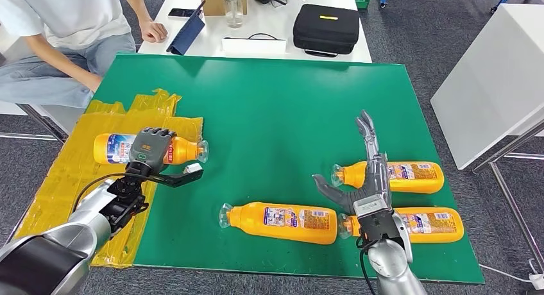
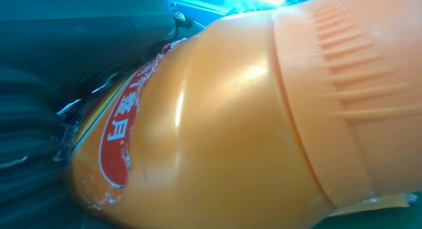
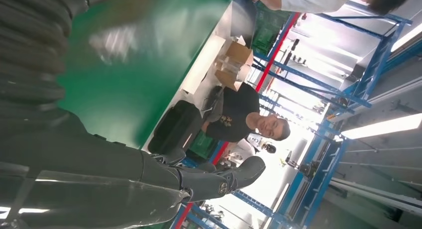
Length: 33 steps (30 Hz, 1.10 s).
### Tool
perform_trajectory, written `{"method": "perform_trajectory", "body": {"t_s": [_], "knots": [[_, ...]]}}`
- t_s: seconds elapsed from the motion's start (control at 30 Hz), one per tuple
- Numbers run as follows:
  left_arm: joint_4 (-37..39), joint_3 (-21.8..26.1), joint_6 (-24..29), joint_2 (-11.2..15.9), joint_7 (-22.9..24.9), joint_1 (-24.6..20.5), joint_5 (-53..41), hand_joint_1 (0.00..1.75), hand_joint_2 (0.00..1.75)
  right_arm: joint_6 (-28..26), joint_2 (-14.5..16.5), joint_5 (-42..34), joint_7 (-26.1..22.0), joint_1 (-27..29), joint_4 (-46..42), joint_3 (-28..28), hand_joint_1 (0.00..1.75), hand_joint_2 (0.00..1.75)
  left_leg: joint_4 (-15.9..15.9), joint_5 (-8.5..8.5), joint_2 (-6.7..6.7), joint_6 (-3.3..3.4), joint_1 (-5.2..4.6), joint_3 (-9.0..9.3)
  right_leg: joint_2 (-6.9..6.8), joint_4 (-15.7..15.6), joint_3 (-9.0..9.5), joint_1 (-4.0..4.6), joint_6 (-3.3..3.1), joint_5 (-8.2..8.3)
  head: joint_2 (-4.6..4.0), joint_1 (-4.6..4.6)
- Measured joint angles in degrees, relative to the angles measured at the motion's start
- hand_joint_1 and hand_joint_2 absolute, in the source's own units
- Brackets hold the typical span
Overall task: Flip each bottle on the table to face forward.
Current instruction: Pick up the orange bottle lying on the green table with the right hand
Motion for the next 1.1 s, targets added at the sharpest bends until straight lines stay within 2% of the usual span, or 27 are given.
{"method": "perform_trajectory", "body": {"t_s": [0.03, 0.43, 0.57, 0.63, 0.73, 0.8, 0.87, 0.9, 0.97, 1.1], "knots": [[0.1, 0.5, 0.4, 0.0, -0.1, 0.0, 0.3, 0.0, 1.75, 0.1, 0.1, 0.2, 0.2, 0.0, 0.0, 0.0, 0.0, 1.75, 0.0, 0.0, 0.0, 0.0, 0.0, 0.0, 0.0, 0.0, 0.0, 0.0, 0.0, 0.0, 0.0, 0.01], [0.6, 5.7, 2.3, -0.3, -0.4, 0.4, 1.8, 0.0, 1.75, 5.2, 0.2, 9.4, 4.0, -1.5, 0.1, -0.1, 0.0, 1.75, 0.0, 0.0, -0.03, 0.0, -0.01, -0.02, -0.02, 0.0, 0.0, -0.01, 0.0, 0.0, 0.0, -0.01], [0.6, 7.2, 1.8, -0.7, -0.7, 0.4, 2.8, 0.0, 1.75, 6.8, 0.0, 9.8, 4.3, -2.0, 0.1, 0.0, 0.0, 1.75, 0.0, 0.0, -0.03, 0.0, -0.01, -0.02, -0.02, 0.0, 0.0, 0.0, 0.0, 0.0, 0.0, 0.01], [0.6, 8.1, 1.9, -1.1, -2.4, 0.4, 4.6, 0.0, 1.75, 8.3, -0.1, 9.7, 4.3, -2.1, 0.0, 0.0, 0.0, 1.75, 0.0, 0.0, -0.03, 0.0, -0.01, -0.02, -0.02, 0.0, 0.0, -0.01, 0.0, 0.0, 0.0, 0.0], [0.2, 11.5, 1.6, -2.6, -10.5, 0.4, 12.1, 0.0, 1.75, 12.4, -0.7, 11.0, 3.9, -2.1, -0.6, 0.2, 0.0, 1.75, 0.0, 0.01, -0.07, 0.01, -0.01, -0.01, -0.07, 0.0, -0.02, -0.01, 0.0, 0.0, 0.0, -0.01], [-1.0, 15.7, -1.9, -4.3, -21.1, 0.2, 21.7, 0.0, 1.75, 15.0, -1.6, 13.4, 3.5, -1.8, -0.8, 0.3, 0.0, 1.75, 0.0, 0.03, -0.19, 0.05, -0.02, -0.02, -0.2, 0.0, 0.0, -0.01, 0.01, -0.01, 0.0, -0.01], [-3.0, 21.2, -7.8, -6.5, -32.4, 0.1, 32.4, 0.0, 1.75, 17.1, -3.0, 17.6, 3.5, -1.2, -0.8, 0.8, 0.0, 1.75, 0.0, 0.06, -0.36, 0.08, -0.02, -0.05, -0.36, 0.0, 0.04, -0.02, 0.06, -0.04, 0.0, 0.01], [-4.2, 23.8, -10.5, -7.7, -36.4, 0.0, 36.6, 0.0, 1.75, 17.9, -3.6, 20.3, 4.0, -0.8, -0.8, 1.2, 0.0, 1.75, 0.0, 0.06, -0.42, 0.09, -0.03, -0.08, -0.42, 0.0, 0.06, -0.02, 0.09, -0.06, 0.0, 0.02], [-6.7, 27.8, -14.3, -9.8, -40.7, 0.0, 42.0, 0.0, 1.75, 19.2, -4.5, 25.4, 5.5, -0.1, -0.5, 2.1, 0.0, 1.75, 0.0, 0.05, -0.44, 0.1, -0.06, -0.1, -0.44, 0.0, 0.07, -0.04, 0.14, -0.06, 0.0, 0.02], [-10.8, 32.0, -17.5, -12.5, -42.6, -0.2, 45.3, 0.0, 1.75, 20.2, -5.1, 29.8, 7.9, 0.5, 0.5, 3.4, 0.0, 1.75, 0.0, 0.02, -0.39, 0.1, -0.08, -0.1, -0.43, 0.0, 0.04, -0.05, 0.16, -0.05, 0.0, -0.02]]}}
